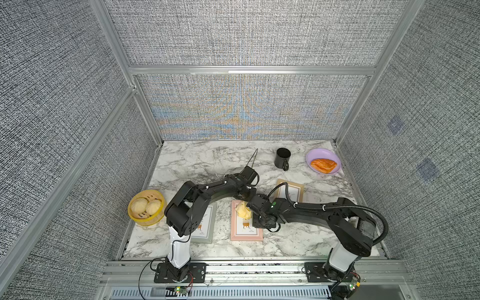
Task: Wipe the picture frame with a cloth
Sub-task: Wipe the dirt from the picture frame.
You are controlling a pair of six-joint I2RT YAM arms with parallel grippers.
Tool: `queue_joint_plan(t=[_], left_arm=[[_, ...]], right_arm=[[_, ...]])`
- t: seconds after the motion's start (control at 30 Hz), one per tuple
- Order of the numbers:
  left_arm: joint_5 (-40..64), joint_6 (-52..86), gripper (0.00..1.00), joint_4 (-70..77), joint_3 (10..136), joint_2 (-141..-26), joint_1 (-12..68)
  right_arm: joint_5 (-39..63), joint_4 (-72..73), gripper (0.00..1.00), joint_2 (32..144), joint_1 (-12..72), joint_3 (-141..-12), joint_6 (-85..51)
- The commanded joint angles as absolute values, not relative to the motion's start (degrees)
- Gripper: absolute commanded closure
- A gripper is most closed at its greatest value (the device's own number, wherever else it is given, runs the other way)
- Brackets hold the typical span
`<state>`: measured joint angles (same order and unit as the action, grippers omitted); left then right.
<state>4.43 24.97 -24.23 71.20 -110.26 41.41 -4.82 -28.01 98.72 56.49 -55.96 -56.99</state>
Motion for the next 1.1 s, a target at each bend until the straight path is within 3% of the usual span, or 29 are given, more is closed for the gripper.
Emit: queue_joint_plan(t=[0.0,0.23,0.8,1.07], left_arm=[[3.1,22.4,1.00,-29.5,69.4,-108.7,39.1],[5.4,22.9,1.00,-28.8,69.1,-107.7,37.4],[11.2,28.4,1.00,-24.3,78.2,-116.3,46.6],[6.0,24.1,1.00,-29.5,76.5,-113.5,44.8]], right_arm=[[-7.4,-38.3,0.70,99.4,56.3,-54.5,-57.0],[-6.9,-37.7,0.70,100.1,56.4,-55.2,-56.2],[-6.0,-34.7,0.68,100.9,56.6,-56.5,-55.5],[-6.9,-37.8,0.70,101.9,56.5,-58.6,-55.5]])
